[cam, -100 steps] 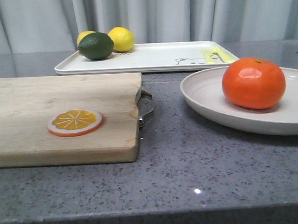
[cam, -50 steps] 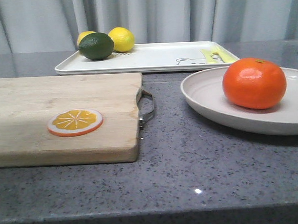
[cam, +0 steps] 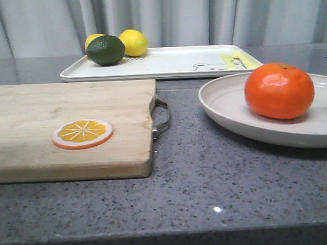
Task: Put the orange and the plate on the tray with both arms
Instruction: 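Move the right gripper down to the rim of the white plate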
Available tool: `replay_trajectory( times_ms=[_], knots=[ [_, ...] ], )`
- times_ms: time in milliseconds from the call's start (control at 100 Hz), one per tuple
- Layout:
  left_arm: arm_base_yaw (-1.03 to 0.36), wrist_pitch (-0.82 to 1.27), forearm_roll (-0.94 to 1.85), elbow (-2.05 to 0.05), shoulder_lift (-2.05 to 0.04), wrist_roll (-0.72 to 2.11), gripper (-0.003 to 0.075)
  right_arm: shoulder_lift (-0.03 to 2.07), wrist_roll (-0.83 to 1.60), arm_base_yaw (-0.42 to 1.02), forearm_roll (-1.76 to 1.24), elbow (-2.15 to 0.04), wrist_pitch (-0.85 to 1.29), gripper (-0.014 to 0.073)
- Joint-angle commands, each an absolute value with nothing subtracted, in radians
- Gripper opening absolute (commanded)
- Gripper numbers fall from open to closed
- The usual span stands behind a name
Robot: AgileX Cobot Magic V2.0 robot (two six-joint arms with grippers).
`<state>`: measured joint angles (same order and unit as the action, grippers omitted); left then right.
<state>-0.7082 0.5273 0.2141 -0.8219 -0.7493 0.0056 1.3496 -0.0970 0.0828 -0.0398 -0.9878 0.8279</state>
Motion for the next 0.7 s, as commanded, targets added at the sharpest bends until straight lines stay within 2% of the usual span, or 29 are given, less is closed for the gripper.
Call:
replay_trajectory(
  times_ms=[0,420,690],
  knots=[
    [-0.707,0.450,0.227,-0.847,-0.745,0.010,0.0187,1.333,-0.085,0.083,-0.053,-1.024,0.805,0.0314],
    [-0.707,0.479,0.227,-0.847,-0.745,0.010,0.0187,1.333,-0.035,0.083,-0.103,-1.024,0.841,0.0308],
    [-0.707,0.479,0.227,-0.847,-0.745,0.010,0.0187,1.382,-0.035,0.083,-0.103,-1.024,0.866,0.0159]
  ],
)
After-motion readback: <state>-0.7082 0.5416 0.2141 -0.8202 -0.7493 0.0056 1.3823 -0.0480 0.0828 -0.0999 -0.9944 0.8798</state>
